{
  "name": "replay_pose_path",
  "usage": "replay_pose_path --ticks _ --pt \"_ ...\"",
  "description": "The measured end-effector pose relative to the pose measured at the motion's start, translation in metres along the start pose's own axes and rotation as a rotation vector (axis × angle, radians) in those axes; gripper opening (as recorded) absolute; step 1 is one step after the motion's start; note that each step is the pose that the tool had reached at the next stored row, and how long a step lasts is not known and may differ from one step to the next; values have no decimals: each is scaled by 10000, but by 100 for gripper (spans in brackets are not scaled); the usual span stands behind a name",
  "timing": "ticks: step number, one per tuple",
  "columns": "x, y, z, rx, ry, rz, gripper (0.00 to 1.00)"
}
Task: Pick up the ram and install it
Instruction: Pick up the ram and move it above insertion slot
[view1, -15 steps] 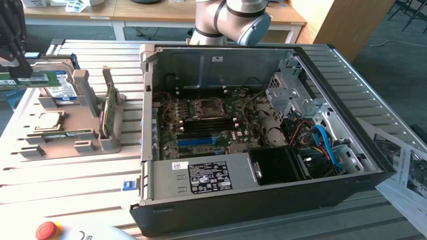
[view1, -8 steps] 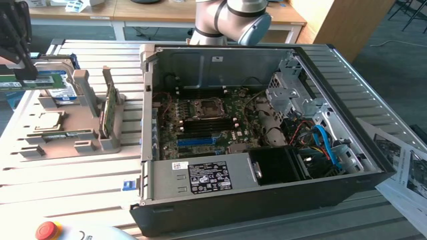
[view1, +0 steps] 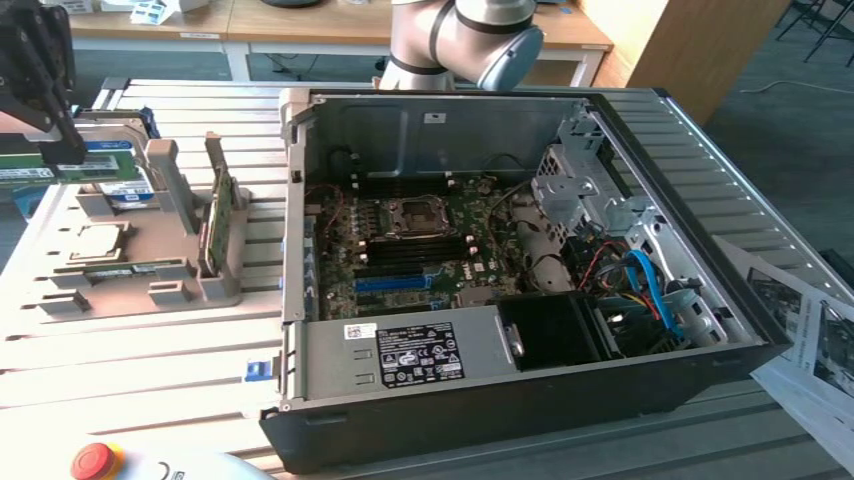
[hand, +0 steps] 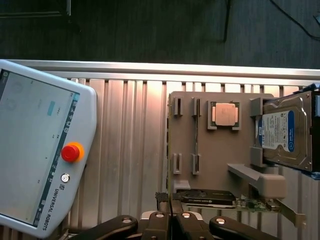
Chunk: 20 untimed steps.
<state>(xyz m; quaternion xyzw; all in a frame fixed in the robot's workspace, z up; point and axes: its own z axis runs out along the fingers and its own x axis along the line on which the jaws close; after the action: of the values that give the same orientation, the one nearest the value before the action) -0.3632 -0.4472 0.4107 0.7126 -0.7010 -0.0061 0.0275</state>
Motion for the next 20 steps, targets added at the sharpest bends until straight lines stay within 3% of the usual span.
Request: replay_pose_path --ticks 20 --pt "129 -264 -8 1 -1 -1 12"
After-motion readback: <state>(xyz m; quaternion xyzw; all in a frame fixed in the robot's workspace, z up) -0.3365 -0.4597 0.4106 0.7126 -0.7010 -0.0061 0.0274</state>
